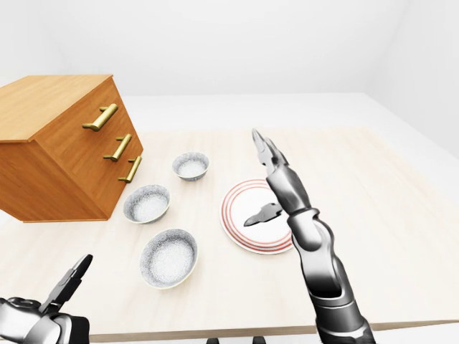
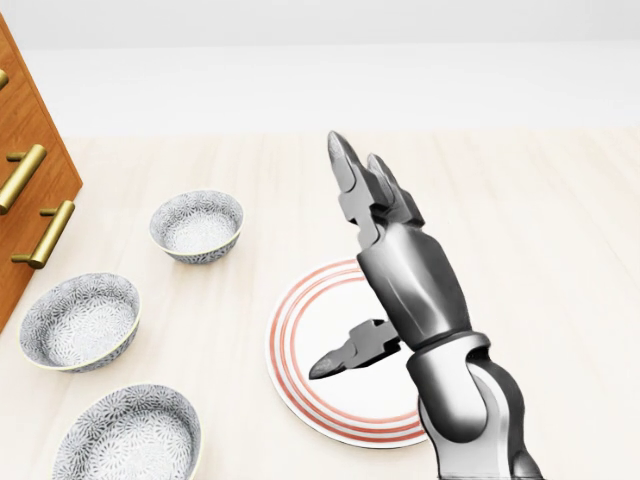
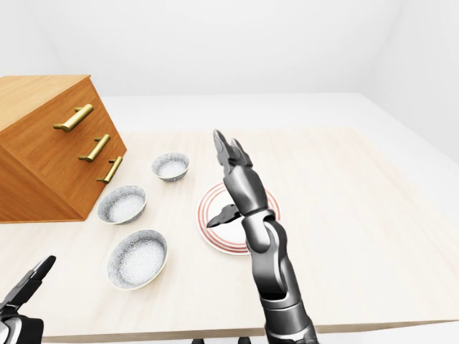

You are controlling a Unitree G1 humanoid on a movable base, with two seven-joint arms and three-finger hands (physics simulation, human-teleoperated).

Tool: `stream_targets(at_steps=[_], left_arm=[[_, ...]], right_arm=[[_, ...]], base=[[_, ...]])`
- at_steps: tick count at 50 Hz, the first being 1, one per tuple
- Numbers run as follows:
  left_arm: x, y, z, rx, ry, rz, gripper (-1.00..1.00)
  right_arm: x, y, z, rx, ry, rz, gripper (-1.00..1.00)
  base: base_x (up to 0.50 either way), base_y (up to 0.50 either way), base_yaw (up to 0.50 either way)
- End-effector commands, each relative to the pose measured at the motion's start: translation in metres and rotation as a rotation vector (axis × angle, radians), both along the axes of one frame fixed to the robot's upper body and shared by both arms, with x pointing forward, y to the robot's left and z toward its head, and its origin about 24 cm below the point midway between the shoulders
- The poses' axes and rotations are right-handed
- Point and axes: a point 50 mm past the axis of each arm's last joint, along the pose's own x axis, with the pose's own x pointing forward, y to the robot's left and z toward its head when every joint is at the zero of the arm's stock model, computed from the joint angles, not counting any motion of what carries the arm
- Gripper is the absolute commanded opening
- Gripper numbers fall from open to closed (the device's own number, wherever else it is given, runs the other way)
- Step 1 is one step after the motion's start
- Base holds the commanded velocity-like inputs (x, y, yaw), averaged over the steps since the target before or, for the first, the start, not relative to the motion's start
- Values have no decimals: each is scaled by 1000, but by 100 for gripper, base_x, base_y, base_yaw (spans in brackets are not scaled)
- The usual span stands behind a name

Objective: Put the bowl at the front on the plate.

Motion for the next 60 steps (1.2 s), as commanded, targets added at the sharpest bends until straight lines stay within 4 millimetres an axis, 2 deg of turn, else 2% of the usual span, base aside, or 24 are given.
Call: stream_targets(at_steps=[1,4,5,8,13,16,33,35,56,60], left_arm=[[1,0,0,-2,1,-3,100],[1,0,-1,-2,3,-4,100],[1,0,-1,-2,4,-4,100],[-1,0,2,7,-7,-2,100],[1,0,-2,-5,5,-1,100],[-1,0,3,8,-9,1,100],[-2,0,1,4,-4,3,100],[-2,0,2,6,-6,4,100],[-2,0,2,7,-6,7,100],[-2,0,0,2,-1,5,100]], right_arm=[[12,41,32,-451,-88,-19,100],[14,57,33,-620,-28,9,100],[14,56,32,-618,-17,-1,100],[11,65,31,-780,41,-25,100],[12,65,36,-824,51,-98,100],[10,69,35,-886,42,-140,100],[-2,77,20,-892,92,-119,100],[-3,74,24,-876,80,-136,100],[-3,74,24,-877,78,-136,100],[-3,83,25,-897,60,-115,100]], base=[[0,0,0],[0,0,0],[0,0,0],[0,0,0],[0,0,0],[0,0,0],[0,0,0],[0,0,0],[0,0,0],[0,0,0]])
